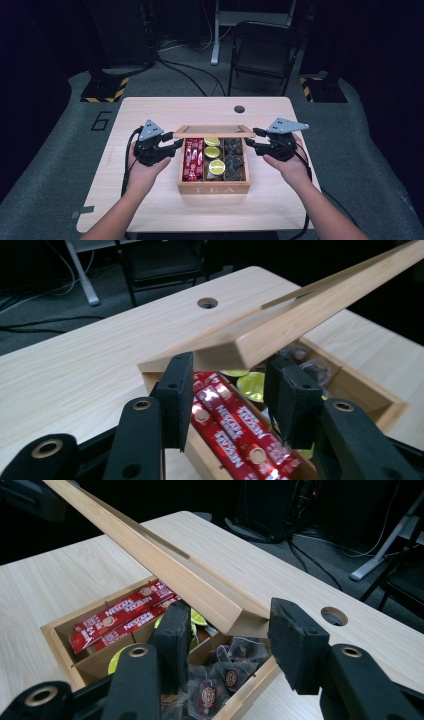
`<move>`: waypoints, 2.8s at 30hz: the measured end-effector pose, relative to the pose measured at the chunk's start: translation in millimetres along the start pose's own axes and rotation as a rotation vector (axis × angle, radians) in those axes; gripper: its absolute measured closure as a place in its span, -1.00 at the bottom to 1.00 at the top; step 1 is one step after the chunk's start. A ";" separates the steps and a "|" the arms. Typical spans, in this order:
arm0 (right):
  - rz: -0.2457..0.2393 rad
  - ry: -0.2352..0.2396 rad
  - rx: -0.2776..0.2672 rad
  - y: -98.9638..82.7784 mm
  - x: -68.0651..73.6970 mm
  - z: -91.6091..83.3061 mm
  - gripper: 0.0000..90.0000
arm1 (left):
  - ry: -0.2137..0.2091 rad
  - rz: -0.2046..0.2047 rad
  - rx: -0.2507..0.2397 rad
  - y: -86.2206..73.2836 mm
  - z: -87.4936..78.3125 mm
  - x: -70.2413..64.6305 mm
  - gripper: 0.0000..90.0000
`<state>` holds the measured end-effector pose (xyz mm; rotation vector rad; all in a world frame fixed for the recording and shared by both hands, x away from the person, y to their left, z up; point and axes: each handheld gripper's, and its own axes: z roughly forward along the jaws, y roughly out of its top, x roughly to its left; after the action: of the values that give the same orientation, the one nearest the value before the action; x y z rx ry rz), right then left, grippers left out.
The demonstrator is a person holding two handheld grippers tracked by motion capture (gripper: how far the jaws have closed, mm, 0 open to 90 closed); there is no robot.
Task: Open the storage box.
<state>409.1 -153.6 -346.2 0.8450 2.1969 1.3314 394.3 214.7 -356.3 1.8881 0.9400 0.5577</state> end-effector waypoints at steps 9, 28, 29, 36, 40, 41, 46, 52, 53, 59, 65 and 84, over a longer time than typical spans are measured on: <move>0.002 -0.009 -0.011 7.7 -5.4 1.9 0.16 | 0.045 -0.014 0.012 -0.5 22.7 8.0 0.21; -0.003 -0.016 -0.011 21.8 -14.2 6.6 0.16 | 0.055 -0.056 -0.025 2.7 54.0 28.7 0.26; -0.002 -0.017 -0.011 22.7 -14.2 7.0 0.16 | 0.059 -0.049 -0.025 3.4 54.1 28.7 0.28; -0.002 -0.023 -0.007 26.7 -15.7 8.4 0.16 | 0.081 -0.022 -0.014 8.1 54.7 27.7 0.33; -0.005 -0.023 -0.011 28.5 -17.9 9.3 0.16 | 0.086 -0.027 -0.016 9.5 55.5 28.2 0.33; 0.008 -0.023 -0.014 28.8 -17.7 9.5 0.16 | 0.087 -0.026 -0.012 10.3 55.6 28.3 0.33; 0.016 -0.022 -0.017 30.9 -20.8 11.0 0.15 | 0.090 -0.006 0.006 15.8 56.7 29.9 0.34; -0.006 -0.040 -0.008 37.3 -22.0 13.2 0.12 | 0.088 -0.020 0.004 20.2 58.8 33.2 0.35; -0.007 -0.041 -0.009 38.4 -22.5 13.6 0.12 | 0.085 -0.019 0.005 21.2 59.2 34.2 0.35; 0.001 -0.050 -0.017 47.0 -26.4 14.7 0.14 | 0.077 -0.036 0.002 25.9 61.8 38.8 0.35; 0.008 -0.052 -0.022 56.1 -33.2 18.9 0.15 | 0.078 -0.048 0.005 31.1 64.8 42.6 0.36; 0.030 -0.070 -0.014 63.3 -54.9 41.8 0.08 | 0.098 -0.089 -0.008 45.2 78.7 56.2 0.40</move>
<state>492.6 -143.1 -305.4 0.9083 2.1268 1.3097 500.6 204.5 -353.8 1.8152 1.0783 0.6037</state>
